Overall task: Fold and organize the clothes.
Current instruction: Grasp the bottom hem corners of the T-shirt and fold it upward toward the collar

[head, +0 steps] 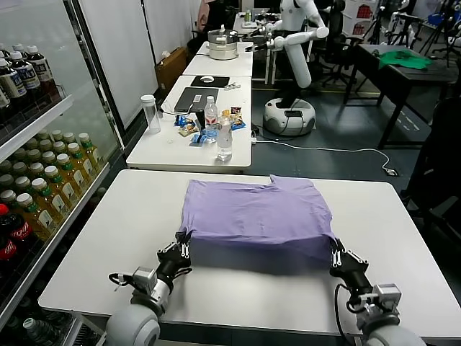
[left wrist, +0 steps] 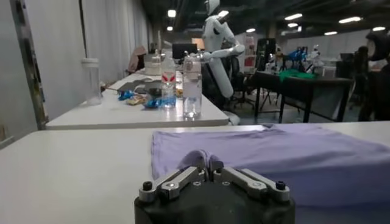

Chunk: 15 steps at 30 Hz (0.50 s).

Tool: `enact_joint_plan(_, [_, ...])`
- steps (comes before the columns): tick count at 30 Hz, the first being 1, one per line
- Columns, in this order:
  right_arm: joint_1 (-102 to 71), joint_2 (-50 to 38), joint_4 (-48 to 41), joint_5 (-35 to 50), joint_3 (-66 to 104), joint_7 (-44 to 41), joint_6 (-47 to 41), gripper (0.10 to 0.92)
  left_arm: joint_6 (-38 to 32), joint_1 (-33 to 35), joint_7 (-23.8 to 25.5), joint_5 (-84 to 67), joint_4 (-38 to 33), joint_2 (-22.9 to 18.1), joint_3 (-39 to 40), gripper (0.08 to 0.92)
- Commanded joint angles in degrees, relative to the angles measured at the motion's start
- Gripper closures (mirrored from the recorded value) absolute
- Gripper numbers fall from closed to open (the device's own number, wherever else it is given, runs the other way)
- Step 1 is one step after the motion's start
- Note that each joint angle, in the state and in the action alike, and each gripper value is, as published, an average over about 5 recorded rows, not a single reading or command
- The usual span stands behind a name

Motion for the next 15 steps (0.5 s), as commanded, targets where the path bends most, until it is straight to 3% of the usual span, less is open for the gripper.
enact_joint_plan(1, [8.28, -1.4, -8.22, -1.81, -1.25, -0.43, -0.4, 0.901, -0.84, -8.07, 0.11, 2.77, 11.33, -0.46, 3.39, 0.888])
enact_joint_plan(15, [11.5, -0.27, -12.75, -6.14, -3.99, -1.42, -4.71, 0.885, -0.25, -9.71, -1.19, 6.11, 14.22, -2.36, 4.38, 0.886])
